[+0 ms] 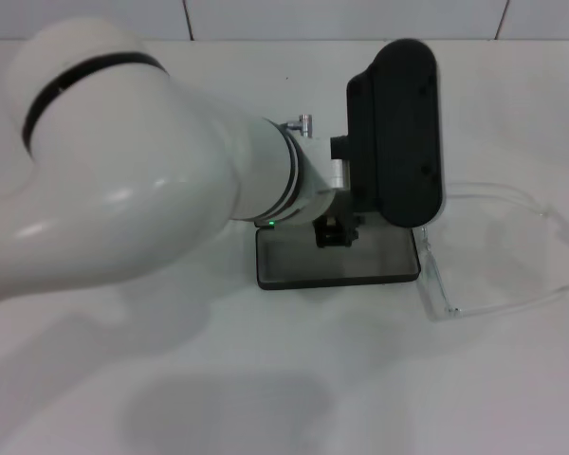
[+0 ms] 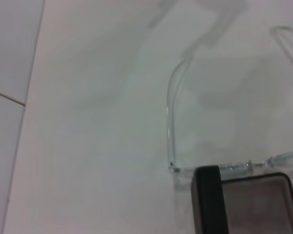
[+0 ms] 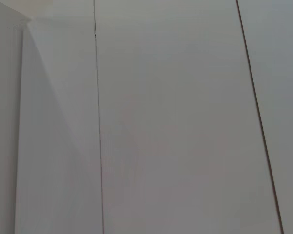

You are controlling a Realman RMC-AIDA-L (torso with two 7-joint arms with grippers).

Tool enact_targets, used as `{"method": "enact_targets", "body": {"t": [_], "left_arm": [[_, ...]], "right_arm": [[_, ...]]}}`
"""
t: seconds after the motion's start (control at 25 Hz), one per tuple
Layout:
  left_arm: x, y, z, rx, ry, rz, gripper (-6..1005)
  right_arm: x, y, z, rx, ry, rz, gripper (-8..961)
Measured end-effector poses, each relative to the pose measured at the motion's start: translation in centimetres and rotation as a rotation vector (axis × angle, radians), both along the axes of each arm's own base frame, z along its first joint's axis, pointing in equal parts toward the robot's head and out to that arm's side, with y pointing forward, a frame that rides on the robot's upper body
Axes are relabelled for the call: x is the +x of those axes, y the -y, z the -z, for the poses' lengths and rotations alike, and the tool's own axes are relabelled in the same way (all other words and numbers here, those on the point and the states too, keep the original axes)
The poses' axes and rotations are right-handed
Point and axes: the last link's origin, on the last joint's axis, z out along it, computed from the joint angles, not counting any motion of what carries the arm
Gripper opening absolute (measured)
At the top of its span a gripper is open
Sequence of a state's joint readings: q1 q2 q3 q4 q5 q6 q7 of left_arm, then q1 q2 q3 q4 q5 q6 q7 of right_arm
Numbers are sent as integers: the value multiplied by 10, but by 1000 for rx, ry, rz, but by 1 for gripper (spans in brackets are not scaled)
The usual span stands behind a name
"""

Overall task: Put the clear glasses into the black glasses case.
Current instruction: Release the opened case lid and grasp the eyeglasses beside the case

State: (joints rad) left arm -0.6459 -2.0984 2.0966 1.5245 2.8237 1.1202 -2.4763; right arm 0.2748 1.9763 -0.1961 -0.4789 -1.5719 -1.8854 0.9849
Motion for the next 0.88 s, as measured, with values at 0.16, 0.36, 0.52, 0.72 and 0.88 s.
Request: {"method": "enact_targets", "body": {"t": [0.16,0.36,0.52,0.72,0.88], "left_arm": [[13,8,-8,-10,15,20,454],[40,27,-22,-44,126,53,453],[56,32,-47,-61,293,23,452],[59,28,-94,-76,560,-37,450],[55,21,-147,-80,815,-89,449]], "right_arm": [[4,-5,2,-8,11,36,851],[19,-18,17,-78,75,169,850],[18,-25,29,-164,134,175,850],[9,-37,37,-303,226,173,850],[1,-53,53,-484,384,241,846]]}}
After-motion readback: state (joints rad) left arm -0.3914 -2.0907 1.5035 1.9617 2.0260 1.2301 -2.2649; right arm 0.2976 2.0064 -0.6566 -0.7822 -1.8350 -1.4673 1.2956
